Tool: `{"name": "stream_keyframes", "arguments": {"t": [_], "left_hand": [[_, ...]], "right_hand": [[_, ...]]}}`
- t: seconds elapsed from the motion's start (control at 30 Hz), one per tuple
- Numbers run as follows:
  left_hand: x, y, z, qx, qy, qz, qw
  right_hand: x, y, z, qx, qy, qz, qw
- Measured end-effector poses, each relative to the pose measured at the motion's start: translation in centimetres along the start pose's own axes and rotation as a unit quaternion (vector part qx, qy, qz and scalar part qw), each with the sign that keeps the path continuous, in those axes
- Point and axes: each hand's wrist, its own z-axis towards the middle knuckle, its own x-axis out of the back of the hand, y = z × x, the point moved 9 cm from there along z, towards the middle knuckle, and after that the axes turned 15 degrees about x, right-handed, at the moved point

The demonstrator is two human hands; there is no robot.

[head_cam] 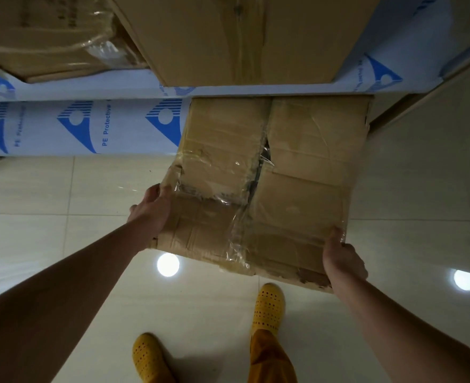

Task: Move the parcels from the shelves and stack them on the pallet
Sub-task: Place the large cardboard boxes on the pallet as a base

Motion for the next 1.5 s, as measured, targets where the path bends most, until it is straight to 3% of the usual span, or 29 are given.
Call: {"name": "stream_keyframes", "arguments": {"t": [0.13, 0.33, 0.47, 0.63, 0.83, 1.1, 1.27, 1.43, 1.5], "left_hand": [[-0.7, 0.8, 0.6, 0.01, -0.004, -0.063, 0.998], [-0.8, 4.9, 1.8, -0.001, -0.009, -0.115, 0.993], [-2.1, 6.4, 2.7, -0.032, -0.084, -0.15, 0.985], [-3.2, 3.5, 4.0, -0.007, -0.127, -0.147, 0.981], [-2.4, -2.2, 3.9, 0.046, -0.076, -0.096, 0.991], [-4.6, -10.2, 8.6, 0.123, -0.141, -0.185, 0.965], [-1.9, -11.2, 7.9, 0.115, -0.134, -0.241, 0.954], [3.2, -11.6, 5.5, 0.068, -0.064, -0.199, 0.976], [4.6, -12.7, 5.8, 0.054, -0.07, -0.204, 0.975]], "right_hand": [[0.0, -0.8, 0.7, -0.011, 0.03, 0.121, 0.992], [2.0, -4.4, 3.8, 0.057, 0.047, 0.14, 0.987], [2.3, -6.1, 5.5, 0.048, 0.049, 0.204, 0.977], [-0.4, -4.3, 4.1, 0.002, 0.01, 0.269, 0.963], [-3.3, -1.0, 2.0, -0.032, -0.008, 0.234, 0.972], [-3.6, -1.5, -0.4, -0.02, 0.023, 0.283, 0.959], [-3.8, -2.7, -3.0, 0.025, 0.058, 0.225, 0.972], [-4.9, -4.4, -6.4, 0.038, 0.09, 0.161, 0.982], [-5.4, -5.0, -7.8, 0.034, 0.106, 0.142, 0.984]]}}
